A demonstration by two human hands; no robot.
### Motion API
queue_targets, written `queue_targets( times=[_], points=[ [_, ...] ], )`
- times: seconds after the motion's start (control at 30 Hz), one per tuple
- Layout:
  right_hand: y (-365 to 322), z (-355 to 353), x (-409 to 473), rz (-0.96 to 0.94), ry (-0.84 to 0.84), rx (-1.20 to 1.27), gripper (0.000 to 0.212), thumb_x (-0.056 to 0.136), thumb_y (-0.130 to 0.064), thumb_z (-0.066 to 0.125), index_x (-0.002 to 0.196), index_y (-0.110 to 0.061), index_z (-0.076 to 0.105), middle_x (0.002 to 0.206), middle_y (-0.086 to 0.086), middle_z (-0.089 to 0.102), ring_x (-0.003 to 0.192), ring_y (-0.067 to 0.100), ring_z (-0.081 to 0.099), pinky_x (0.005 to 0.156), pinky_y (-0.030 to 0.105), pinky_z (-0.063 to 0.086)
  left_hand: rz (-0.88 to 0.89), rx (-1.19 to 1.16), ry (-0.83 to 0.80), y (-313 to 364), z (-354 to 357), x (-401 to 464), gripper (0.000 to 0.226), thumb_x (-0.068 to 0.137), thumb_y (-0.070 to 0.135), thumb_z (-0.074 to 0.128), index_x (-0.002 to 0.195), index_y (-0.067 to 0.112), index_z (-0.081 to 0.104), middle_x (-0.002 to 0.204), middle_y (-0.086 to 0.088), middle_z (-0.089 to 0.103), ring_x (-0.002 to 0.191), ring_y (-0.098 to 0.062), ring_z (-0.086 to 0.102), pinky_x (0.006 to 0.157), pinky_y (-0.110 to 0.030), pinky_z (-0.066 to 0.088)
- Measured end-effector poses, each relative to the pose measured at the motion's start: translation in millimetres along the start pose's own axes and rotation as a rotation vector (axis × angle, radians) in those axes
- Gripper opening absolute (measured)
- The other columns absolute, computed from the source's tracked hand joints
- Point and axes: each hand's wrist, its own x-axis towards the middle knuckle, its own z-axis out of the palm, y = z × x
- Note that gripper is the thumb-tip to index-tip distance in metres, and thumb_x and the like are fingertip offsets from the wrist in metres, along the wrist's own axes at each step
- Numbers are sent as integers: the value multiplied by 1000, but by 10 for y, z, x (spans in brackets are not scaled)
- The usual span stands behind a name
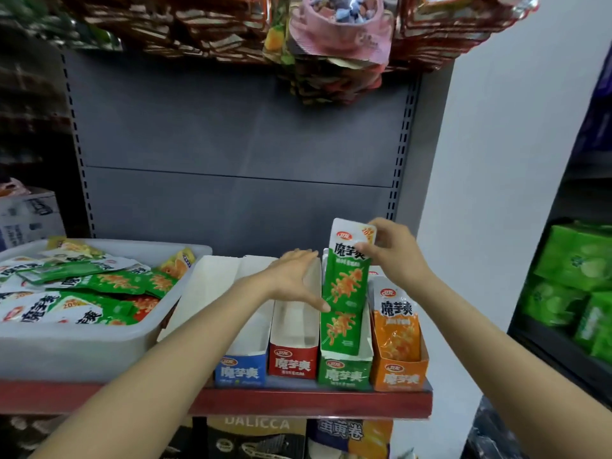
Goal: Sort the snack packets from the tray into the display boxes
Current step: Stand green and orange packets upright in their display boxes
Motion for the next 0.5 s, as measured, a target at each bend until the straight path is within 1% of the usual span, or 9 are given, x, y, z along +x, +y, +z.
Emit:
queue_targets(
  times=[0.1,0.13,0.23,0.37,0.5],
  points=[
    [30,91,0,-71,-45,-185,20,83,-8,67,91,-19,51,98,1,66,90,20,63,78,37,52,4,43,-25,-16,-23,32,114,63,59,76,150,23,13,157,-1,16,144,-23,11,117,-40,17],
    [47,120,0,-95,-63,-253,22,84,-7,65,95,-19,51,99,2,65,90,20,61,77,36,50,11,52,-23,-13,-23,32,112,62,60,76,149,25,15,156,0,19,143,-23,15,116,-40,21],
    [104,186,6,-134,-125,-427,24,85,-9,63,104,-17,51,99,3,61,88,21,56,73,36,48,6,63,-11,-26,-18,36,112,62,62,75,150,26,16,155,2,20,141,-23,19,115,-40,23],
    [153,227,-10,-127,-154,-624,32,83,-19,67,111,-18,52,108,2,51,100,21,53,74,35,47,-8,63,-13,-69,2,30,111,63,63,74,150,25,16,156,5,14,143,-22,15,116,-40,20],
    [193,275,-40,-108,-167,-723,40,83,-24,68,119,-19,51,117,2,46,110,20,47,76,34,47,-2,65,-6,-86,15,37,110,64,62,74,150,25,16,157,5,13,143,-21,13,117,-40,18]
  ],
)
